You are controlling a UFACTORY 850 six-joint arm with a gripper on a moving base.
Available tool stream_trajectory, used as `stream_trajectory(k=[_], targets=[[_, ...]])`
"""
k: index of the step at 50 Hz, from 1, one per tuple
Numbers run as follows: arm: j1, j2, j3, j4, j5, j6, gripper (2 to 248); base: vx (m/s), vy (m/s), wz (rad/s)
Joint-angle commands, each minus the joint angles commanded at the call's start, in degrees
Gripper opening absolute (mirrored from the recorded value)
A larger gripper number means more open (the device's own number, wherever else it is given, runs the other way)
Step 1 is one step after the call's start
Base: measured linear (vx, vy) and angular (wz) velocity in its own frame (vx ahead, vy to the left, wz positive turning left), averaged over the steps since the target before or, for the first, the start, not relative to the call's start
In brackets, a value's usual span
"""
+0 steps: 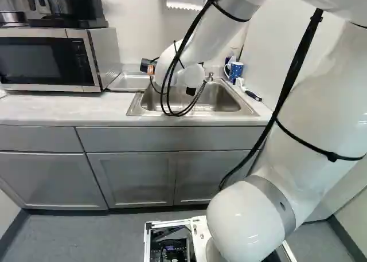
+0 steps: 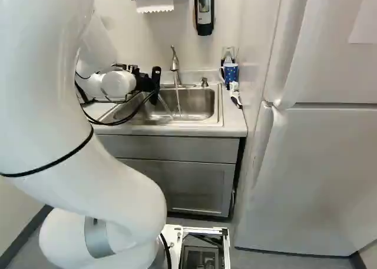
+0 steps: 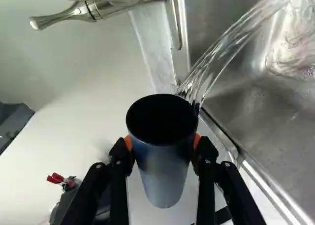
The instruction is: Rinse the cup and place it in the tray
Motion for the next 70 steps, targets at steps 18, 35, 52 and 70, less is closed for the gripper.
stream_trajectory(k=[18,35,52,70], targets=[[0.0,0.0,0.0,0.0,0.0,9.0,125,0.000,0.000,0.000],[0.0,0.0,0.0,0.0,0.0,8.7,125,0.000,0.000,0.000],[0.0,0.0,0.0,0.0,0.0,0.0,125,0.000,0.000,0.000],[0.0,0.0,0.0,0.0,0.0,-10.9,125,0.000,0.000,0.000]])
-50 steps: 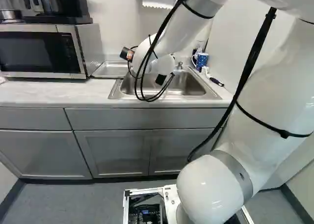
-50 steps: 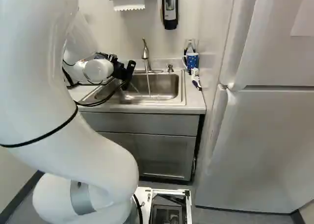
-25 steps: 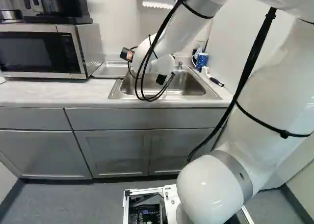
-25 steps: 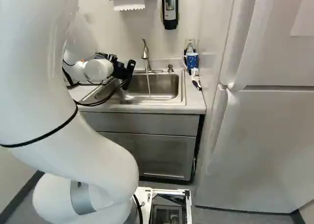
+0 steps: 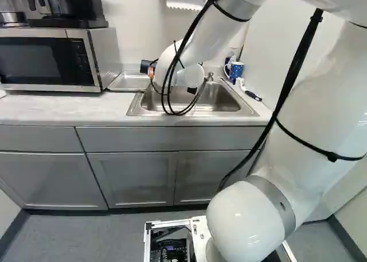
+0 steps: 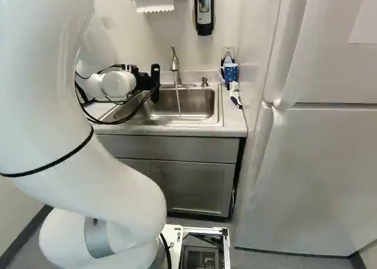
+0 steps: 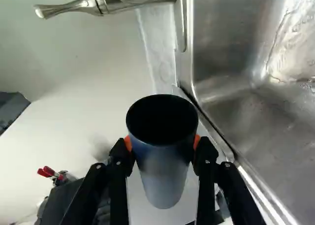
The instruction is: Rinse the cup and place it in the tray
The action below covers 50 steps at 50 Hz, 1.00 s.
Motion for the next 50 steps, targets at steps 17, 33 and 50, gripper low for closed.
stream_trajectory(k=[17,33,50], targets=[[0.0,0.0,0.0,0.0,0.0,-10.2,125,0.000,0.000,0.000],[0.0,0.0,0.0,0.0,0.0,-19.9,125,0.000,0.000,0.000],[0.0,0.0,0.0,0.0,0.0,-30.1,125,0.000,0.000,0.000]])
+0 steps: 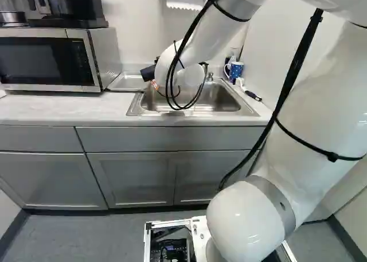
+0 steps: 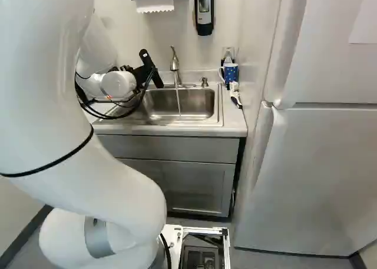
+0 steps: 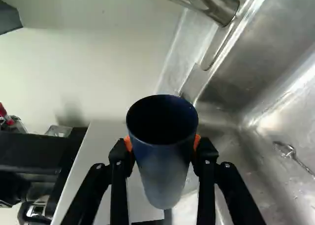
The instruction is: Rinse the cup and place it in the tray
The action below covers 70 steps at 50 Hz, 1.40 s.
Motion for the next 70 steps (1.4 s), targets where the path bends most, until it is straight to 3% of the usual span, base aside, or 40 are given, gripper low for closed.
stream_trajectory(k=[70], targets=[[0.0,0.0,0.0,0.0,0.0,-42.2,125,0.000,0.000,0.000]])
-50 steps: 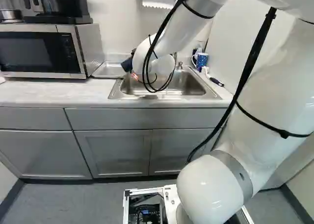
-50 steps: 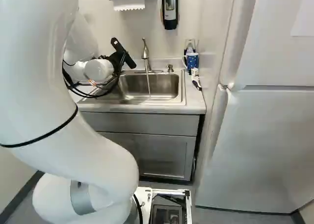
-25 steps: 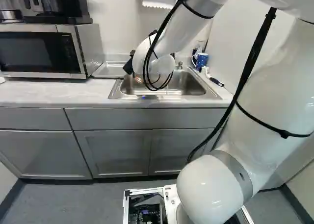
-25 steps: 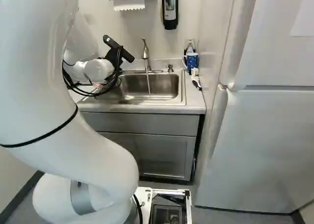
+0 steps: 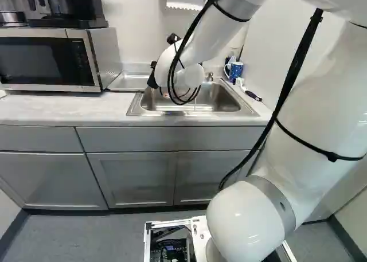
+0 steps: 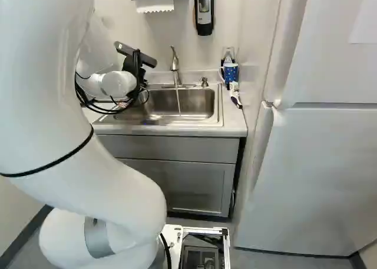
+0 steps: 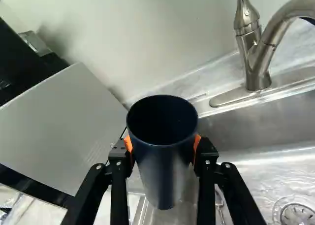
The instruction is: Rinse the cup and place it in the tray
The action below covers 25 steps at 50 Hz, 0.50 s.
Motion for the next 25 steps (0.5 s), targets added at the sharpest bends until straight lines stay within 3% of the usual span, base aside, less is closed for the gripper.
stream_trajectory(k=[25], targets=[[0.0,0.0,0.0,0.0,0.0,-15.1,125,0.000,0.000,0.000]])
